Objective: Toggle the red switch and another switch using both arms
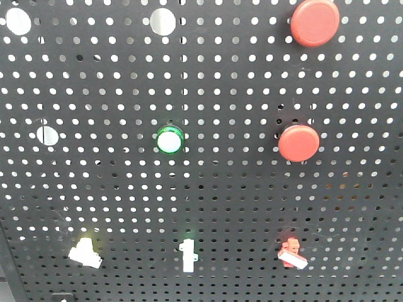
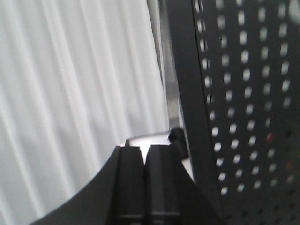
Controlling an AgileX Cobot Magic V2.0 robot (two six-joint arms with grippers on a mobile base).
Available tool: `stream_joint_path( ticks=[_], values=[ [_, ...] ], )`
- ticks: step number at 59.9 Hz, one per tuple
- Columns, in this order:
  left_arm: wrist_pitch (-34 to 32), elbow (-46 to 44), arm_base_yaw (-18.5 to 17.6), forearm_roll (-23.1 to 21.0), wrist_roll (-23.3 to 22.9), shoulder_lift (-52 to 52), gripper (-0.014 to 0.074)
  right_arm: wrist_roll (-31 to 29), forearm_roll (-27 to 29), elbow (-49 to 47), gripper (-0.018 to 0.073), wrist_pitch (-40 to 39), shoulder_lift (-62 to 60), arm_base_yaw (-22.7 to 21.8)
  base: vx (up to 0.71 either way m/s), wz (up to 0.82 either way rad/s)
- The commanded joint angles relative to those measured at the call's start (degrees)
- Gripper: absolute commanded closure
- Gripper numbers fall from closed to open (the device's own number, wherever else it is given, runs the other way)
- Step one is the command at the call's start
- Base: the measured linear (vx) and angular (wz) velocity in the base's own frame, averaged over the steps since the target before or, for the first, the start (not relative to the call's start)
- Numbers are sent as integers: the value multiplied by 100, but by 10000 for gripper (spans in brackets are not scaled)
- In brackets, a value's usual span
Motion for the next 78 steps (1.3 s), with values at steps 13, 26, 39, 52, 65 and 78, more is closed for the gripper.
stream_joint_path(
  ticks=[13, 26, 39, 52, 65, 78],
  values=[
    [-887, -189, -1111, 98, 29, 774, 594, -50, -12, -195, 566, -539, 47, -6, 0, 0],
    [-1392, -189, -2133, 93, -171, 1594, 594, -50, -12, -195, 566, -539, 47, -6, 0, 0],
    [-1696, -642, -2340, 79, -336, 2218, 594, 15, -6, -195, 566, -533, 47, -6, 0, 0],
    [-1168, -1161, -2340, 84, -336, 2717, 594, 15, 11, -195, 566, -527, 47, -6, 0, 0],
    [-895, -1211, -2345, 84, -430, 2811, 594, 15, 11, -195, 566, -527, 47, -6, 0, 0],
    [-189, -1211, -2345, 79, -425, 2816, 594, 15, 11, -195, 566, -527, 47, -6, 0, 0]
  ],
)
